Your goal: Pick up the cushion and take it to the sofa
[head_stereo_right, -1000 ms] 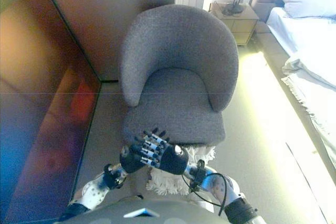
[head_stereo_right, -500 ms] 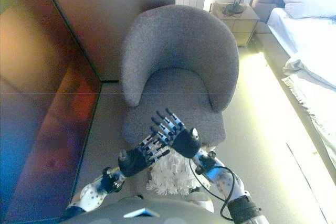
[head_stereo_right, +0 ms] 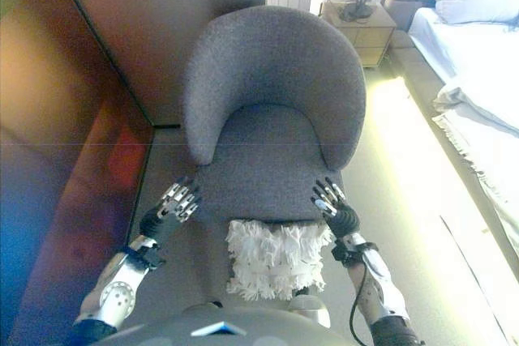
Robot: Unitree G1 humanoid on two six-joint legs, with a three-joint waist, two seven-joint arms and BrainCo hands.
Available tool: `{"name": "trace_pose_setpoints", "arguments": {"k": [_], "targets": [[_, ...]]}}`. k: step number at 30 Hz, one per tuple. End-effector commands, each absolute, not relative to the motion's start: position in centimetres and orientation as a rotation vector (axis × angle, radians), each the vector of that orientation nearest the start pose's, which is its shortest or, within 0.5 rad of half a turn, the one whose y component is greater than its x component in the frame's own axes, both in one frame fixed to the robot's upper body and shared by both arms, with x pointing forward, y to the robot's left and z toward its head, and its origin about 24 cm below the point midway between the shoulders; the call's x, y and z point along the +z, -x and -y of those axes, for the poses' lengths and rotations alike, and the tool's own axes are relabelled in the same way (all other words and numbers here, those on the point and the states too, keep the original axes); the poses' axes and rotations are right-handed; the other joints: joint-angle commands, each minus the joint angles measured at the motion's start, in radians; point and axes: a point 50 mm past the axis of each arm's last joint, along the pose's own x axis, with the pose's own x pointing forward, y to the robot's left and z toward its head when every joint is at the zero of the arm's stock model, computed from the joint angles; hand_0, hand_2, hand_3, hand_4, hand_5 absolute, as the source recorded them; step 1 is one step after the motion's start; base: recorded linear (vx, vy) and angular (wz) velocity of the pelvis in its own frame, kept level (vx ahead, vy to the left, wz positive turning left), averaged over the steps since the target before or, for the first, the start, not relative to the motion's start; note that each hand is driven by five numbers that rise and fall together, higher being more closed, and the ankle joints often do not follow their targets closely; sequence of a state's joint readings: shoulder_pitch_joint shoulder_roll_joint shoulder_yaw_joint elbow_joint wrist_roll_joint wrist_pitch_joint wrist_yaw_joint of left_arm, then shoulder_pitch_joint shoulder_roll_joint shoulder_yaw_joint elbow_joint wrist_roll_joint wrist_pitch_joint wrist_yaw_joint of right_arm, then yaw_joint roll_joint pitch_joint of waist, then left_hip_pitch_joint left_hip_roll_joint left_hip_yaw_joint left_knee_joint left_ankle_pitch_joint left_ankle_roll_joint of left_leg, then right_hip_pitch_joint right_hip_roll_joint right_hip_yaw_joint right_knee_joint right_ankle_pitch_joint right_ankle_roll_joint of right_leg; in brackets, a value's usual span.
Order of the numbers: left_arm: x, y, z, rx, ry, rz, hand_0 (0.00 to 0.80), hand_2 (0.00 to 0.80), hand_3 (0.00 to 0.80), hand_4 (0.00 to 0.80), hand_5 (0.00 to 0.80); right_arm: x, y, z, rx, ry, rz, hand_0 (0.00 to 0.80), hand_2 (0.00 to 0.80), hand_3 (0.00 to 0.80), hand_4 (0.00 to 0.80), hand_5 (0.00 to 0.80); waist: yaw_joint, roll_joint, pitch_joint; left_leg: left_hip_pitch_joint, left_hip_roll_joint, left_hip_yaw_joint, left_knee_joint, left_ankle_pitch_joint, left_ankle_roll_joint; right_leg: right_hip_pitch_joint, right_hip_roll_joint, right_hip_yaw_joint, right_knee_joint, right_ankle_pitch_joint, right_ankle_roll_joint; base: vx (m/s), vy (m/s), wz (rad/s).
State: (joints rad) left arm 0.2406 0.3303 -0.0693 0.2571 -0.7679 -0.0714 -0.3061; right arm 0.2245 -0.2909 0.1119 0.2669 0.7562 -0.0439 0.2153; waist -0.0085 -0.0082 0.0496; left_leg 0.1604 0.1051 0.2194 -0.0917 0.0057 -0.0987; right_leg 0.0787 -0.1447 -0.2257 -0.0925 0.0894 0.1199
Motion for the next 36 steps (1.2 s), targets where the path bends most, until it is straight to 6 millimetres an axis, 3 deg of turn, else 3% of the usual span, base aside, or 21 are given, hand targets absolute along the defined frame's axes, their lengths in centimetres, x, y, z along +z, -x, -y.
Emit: {"name": "trace_pose_setpoints", "arguments": {"k": [1, 9, 14, 18, 20, 21, 23, 26, 29, 32, 36], "targets": [[-2.4, -19.7, -23.1, 0.014, 0.413, -0.208, 0.0, 0.0, 0.0, 0.0, 0.0, -2.6, -21.2, 19.9, 0.002, -0.484, -0.221, 0.0, 0.0, 0.0, 0.0, 0.0, 0.02, -0.015, 0.034, -0.031, -0.011, 0.014, 0.053, -0.033, 0.035, 0.034, -0.039, -0.007, 0.019, -0.038, 0.037, 0.0, 0.0, 0.0], [-3.6, -18.7, -24.5, 0.151, 0.299, -0.279, 0.0, 0.0, 0.0, 0.0, 0.0, -3.7, -20.8, 20.1, -0.091, -0.423, -0.269, 0.0, 0.0, 0.0, 0.0, 0.0, 0.024, -0.016, 0.04, -0.04, -0.004, 0.005, 0.077, -0.041, 0.043, 0.024, -0.065, 0.002, 0.099, -0.071, 0.043, 0.0, 0.0, 0.0], [-3.5, -19.2, -25.1, 0.181, 0.279, -0.291, 0.0, 0.0, 0.0, 0.0, 0.0, -3.9, -20.9, 20.3, -0.09, -0.446, -0.281, 0.0, 0.0, 0.0, 0.0, 0.0, 0.022, -0.022, 0.066, -0.076, 0.014, -0.033, 0.143, -0.046, 0.036, 0.004, -0.057, 0.019, 0.157, -0.1, 0.026, -0.004, -0.083, 0.09], [-3.9, -18.4, -24.6, 0.164, 0.289, -0.306, 0.0, 0.0, 0.0, 0.0, 0.0, -3.7, -20.9, 20.6, -0.067, -0.438, -0.29, 0.0, 0.0, 0.0, 0.0, 0.0, 0.027, -0.032, 0.072, -0.1, 0.016, -0.037, 0.237, -0.067, 0.017, 0.023, -0.046, 0.017, 0.131, -0.104, 0.003, 0.041, -0.038, 0.11], [-4.0, -18.2, -24.2, 0.138, 0.304, -0.312, 0.0, 0.0, 0.0, 0.0, 0.0, -3.7, -20.5, 21.1, -0.078, -0.434, -0.291, 0.0, 0.0, 0.0, 0.0, 0.0, 0.03, -0.026, 0.08, -0.149, 0.006, -0.023, 0.279, -0.046, 0.008, 0.032, -0.04, 0.01, 0.125, -0.103, -0.001, 0.016, 0.081, 0.13], [-3.7, -18.7, -23.9, 0.099, 0.311, -0.297, 0.0, 0.0, 0.0, 0.0, 0.0, -3.3, -20.8, 21.3, -0.094, -0.434, -0.266, 0.0, 0.0, 0.0, 0.0, 0.0, 0.037, -0.021, 0.093, -0.196, -0.008, -0.006, 0.262, -0.033, 0.011, 0.029, -0.044, 0.005, 0.128, -0.103, 0.008, -0.096, 0.121, 0.26], [-3.2, -19.8, -23.5, 0.066, 0.324, -0.273, 0.0, 0.0, 0.0, 0.0, 0.0, -2.8, -21.8, 21.0, -0.103, -0.434, -0.228, 0.0, 0.0, 0.0, 0.0, 0.0, 0.047, -0.017, 0.11, -0.259, -0.012, -0.015, 0.266, -0.011, 0.013, 0.004, -0.054, -0.002, 0.141, -0.105, 0.014, -0.153, 0.147, 0.39], [-2.5, -21.1, -22.8, 0.022, 0.29, -0.242, 0.0, 0.0, 0.0, 0.0, 0.0, -2.6, -23.3, 20.0, -0.103, -0.486, -0.205, 0.0, 0.0, 0.0, 0.0, 0.0, 0.06, -0.003, 0.115, -0.203, -0.042, -0.002, 0.172, -0.021, 0.061, -0.04, -0.115, -0.039, 0.25, -0.08, 0.033, 0.006, 0.199, 0.07], [-2.3, -20.0, -23.4, 0.031, 0.262, -0.258, 0.0, 0.0, 0.0, 0.0, 0.0, -2.8, -22.4, 19.3, -0.095, -0.502, -0.224, 0.0, 0.0, 0.0, 0.0, 0.0, 0.06, -0.003, 0.119, -0.177, -0.07, 0.003, 0.185, -0.049, 0.097, -0.112, -0.187, -0.027, 0.409, 0.0, 0.035, 0.143, 0.127, -0.16], [-2.3, -19.6, -24.5, 0.065, 0.259, -0.27, 0.0, 0.0, 0.0, 0.0, 0.0, -3.6, -21.4, 19.1, -0.08, -0.468, -0.253, 0.0, 0.0, 0.0, 0.0, 0.0, 0.062, -0.007, 0.129, -0.152, -0.063, 0.017, 0.224, -0.095, 0.091, -0.124, -0.246, -0.027, 0.406, 0.042, 0.054, 0.195, -0.074, -0.38], [-2.0, -19.8, -25.6, 0.108, 0.254, -0.263, 0.0, 0.0, 0.0, 0.0, 0.0, -4.1, -21.6, 18.3, -0.068, -0.474, -0.29, 0.0, 0.0, 0.0, 0.0, 0.0, 0.071, -0.032, 0.127, -0.138, -0.036, 0.046, 0.256, -0.125, 0.075, -0.119, -0.316, -0.059, 0.23, 0.172, 0.102, 0.154, -0.267, 0.05]]}}
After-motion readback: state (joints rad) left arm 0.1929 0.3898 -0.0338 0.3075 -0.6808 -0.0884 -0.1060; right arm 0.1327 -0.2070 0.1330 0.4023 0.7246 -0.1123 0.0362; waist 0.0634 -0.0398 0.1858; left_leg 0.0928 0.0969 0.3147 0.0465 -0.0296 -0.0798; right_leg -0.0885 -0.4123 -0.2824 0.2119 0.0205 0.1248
